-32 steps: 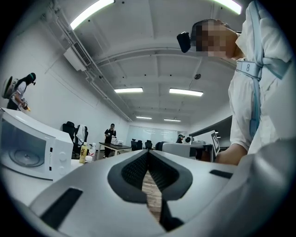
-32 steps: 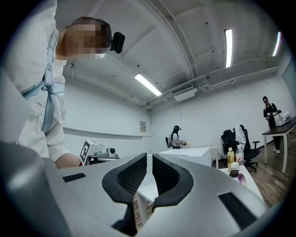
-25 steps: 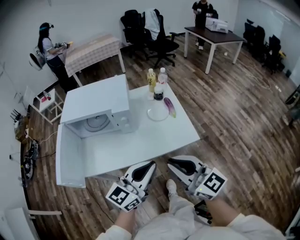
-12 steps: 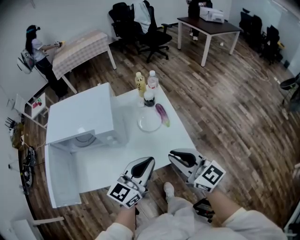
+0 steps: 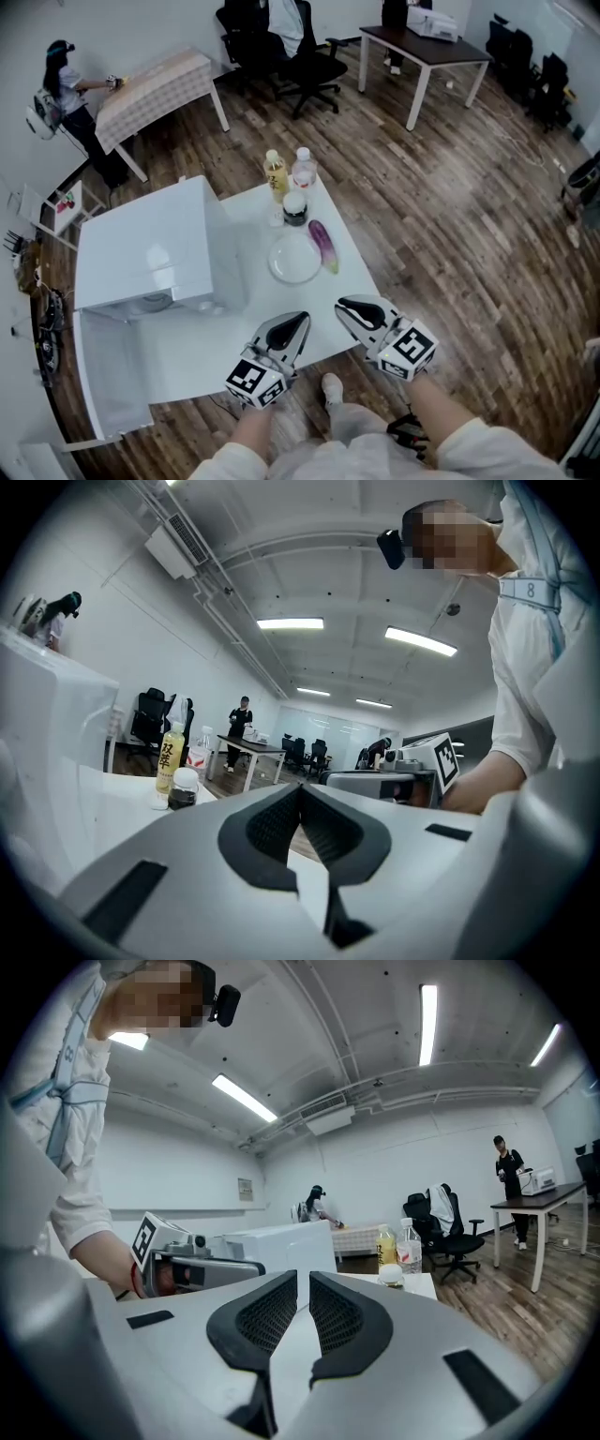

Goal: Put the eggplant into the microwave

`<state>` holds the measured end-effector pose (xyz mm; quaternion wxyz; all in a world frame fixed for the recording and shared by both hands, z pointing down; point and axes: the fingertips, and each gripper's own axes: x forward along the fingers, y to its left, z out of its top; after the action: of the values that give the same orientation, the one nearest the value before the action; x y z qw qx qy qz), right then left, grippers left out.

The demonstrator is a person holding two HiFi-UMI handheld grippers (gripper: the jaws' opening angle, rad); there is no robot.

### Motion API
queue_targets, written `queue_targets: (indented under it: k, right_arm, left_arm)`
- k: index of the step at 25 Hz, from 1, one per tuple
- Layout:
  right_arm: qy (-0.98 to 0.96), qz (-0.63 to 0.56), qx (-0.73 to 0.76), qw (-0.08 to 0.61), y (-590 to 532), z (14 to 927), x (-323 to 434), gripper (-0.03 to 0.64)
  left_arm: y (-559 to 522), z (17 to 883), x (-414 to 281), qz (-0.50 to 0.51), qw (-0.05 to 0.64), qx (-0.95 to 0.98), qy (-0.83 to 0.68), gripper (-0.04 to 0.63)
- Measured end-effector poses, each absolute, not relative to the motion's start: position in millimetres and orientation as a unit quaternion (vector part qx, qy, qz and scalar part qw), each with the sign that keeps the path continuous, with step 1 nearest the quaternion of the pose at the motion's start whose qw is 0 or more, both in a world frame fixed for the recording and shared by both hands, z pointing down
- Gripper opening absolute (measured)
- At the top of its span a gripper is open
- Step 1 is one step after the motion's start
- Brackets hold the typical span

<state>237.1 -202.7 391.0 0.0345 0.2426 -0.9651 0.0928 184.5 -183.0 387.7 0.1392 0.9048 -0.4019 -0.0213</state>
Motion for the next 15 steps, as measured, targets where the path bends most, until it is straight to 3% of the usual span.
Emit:
queue_targets:
  k: [11, 15]
  right_arm:
    - [-0.947, 0.106, 0.295, 0.064, -263.6, 445.7, 238.9, 0.046]
    - [-0.941, 0.109, 0.313, 0.075, -281.8, 467.1, 236.8, 0.098]
  left_arm:
    - [-235.0, 426.2, 177.7, -0.02, 0.17, 0.894, -0.414, 0.003]
    - [-248.5, 441.2, 172.1, -0.015, 0.176, 0.89, -0.421, 0.003]
